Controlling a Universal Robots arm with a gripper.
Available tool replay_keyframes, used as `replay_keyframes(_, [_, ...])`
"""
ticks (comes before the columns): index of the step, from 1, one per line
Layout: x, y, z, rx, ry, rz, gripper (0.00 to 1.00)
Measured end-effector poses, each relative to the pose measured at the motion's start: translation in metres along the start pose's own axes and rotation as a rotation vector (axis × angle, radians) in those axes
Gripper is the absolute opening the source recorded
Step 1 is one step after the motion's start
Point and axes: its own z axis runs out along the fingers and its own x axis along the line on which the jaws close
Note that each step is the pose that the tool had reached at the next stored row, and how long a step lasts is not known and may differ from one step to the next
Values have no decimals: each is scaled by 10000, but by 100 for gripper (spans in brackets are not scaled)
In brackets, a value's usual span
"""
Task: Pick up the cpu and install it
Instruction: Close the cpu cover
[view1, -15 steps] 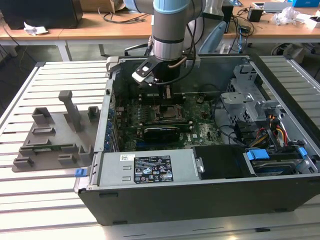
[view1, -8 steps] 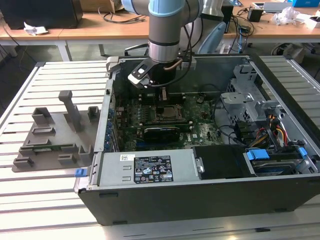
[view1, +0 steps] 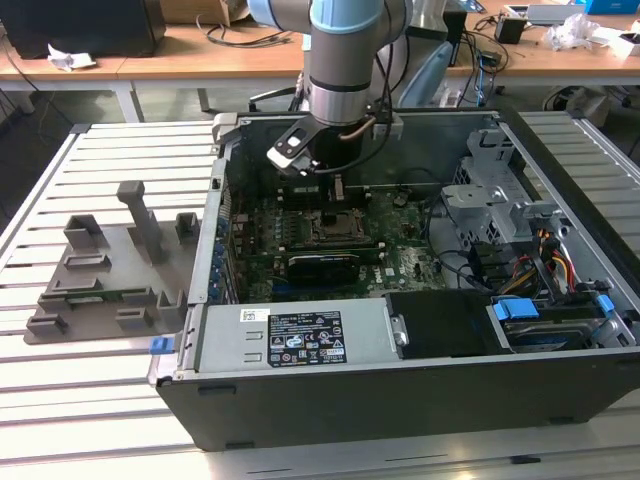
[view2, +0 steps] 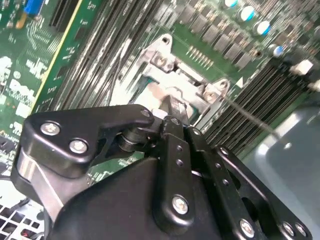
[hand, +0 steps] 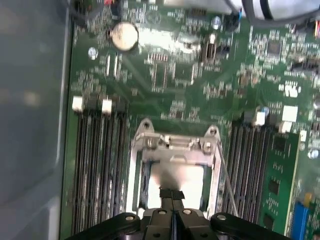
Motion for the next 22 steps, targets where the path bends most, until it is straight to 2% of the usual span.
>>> replay_keyframes(2, [-1, 25, -6, 3, 3, -1, 11])
replay_keyframes(4, [-7, 43, -51, 32, 14, -3, 11])
replay_keyframes(5, [-14, 40, -139, 36, 15, -3, 11])
replay_keyframes(7, [-20, 36, -224, 36, 14, -4, 11])
replay_keyframes(12, [-30, 28, -351, 36, 15, -4, 11])
replay_keyframes(13, [-37, 23, -451, 35, 16, -4, 11])
replay_keyframes(14, [-48, 15, -585, 36, 15, -4, 11])
replay_keyframes(17, [-57, 8, -708, 36, 14, -4, 11])
replay_keyframes(20, [-63, 3, -790, 36, 16, -4, 11])
replay_keyframes(22, [-64, 2, -804, 36, 16, -4, 11])
